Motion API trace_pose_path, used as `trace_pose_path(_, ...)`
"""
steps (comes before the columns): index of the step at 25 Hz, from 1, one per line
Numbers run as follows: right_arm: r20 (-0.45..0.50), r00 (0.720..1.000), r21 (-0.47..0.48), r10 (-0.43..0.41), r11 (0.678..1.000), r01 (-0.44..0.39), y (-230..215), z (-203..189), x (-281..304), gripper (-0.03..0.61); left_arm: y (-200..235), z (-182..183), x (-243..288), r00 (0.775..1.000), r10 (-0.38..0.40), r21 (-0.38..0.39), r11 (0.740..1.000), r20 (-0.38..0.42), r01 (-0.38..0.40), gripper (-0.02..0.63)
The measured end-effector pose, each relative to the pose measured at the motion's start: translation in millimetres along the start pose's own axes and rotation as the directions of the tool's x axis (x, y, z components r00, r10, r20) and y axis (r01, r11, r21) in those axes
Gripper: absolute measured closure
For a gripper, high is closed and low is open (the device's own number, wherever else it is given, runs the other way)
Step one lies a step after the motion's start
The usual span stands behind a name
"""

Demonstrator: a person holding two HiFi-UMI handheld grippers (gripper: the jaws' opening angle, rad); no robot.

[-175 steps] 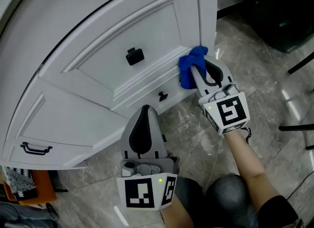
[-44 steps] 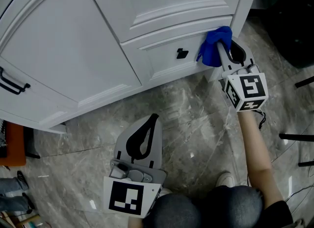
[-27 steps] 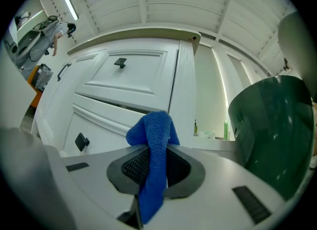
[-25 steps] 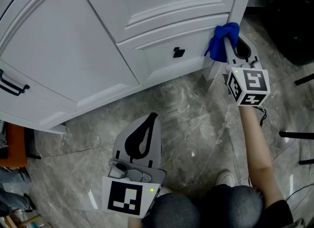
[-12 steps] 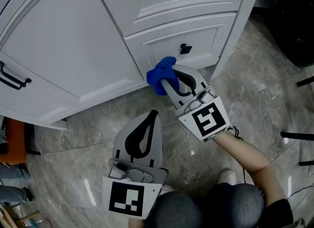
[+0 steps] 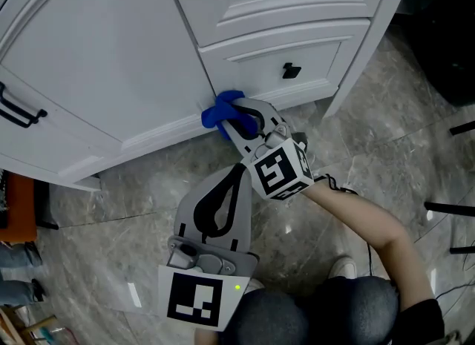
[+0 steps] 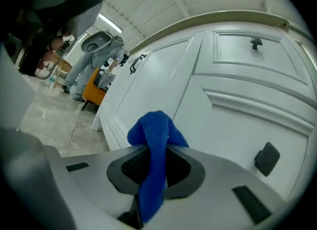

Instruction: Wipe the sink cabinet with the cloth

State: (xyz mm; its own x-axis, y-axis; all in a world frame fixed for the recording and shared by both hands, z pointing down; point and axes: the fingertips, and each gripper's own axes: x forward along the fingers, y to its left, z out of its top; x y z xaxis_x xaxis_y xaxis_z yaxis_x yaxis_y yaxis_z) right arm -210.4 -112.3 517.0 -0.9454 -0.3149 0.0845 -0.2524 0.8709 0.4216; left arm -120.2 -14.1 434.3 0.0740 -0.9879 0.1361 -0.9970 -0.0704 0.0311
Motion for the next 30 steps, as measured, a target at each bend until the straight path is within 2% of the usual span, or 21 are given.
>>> trace_pose_path(5, 0.007, 1.0, 0.0, 0.006, 1.0, -0.006, -1, 0, -1, 0.518, -2, -2, 3, 1.0, -0.006, -0.003, 1.0, -0.007, 0.006, 0.609)
trace_pose_path(9, 0.012, 1.0, -0.041, 0.002, 0.999, -0.002, -2, -2, -3, 0.518, -3, -2, 2, 1.0, -0.002, 0.002, 1.0, -0.007, 0.002, 0.611)
trace_pose_path(16, 0.01, 0.999, -0.061, -0.04, 0.997, 0.04, -16, -10, -13, 0.518, -3, -1, 2, 1.0, -0.004, 0.001, 1.0, -0.003, 0.004, 0.61)
trace_pose_path(22, -0.006, 0.994, -0.078, -0.113, 0.991, 0.112, -43, -26, -25, 0.518, -5, 0, 2, 1.0, -0.009, -0.001, 1.0, -0.001, 0.009, 0.609)
trace_pose_path(30, -0.007, 0.993, -0.066, -0.114, 0.991, 0.113, -46, -27, -27, 0.518, -8, 1, 2, 1.0, -0.011, 0.004, 1.0, -0.005, 0.011, 0.609)
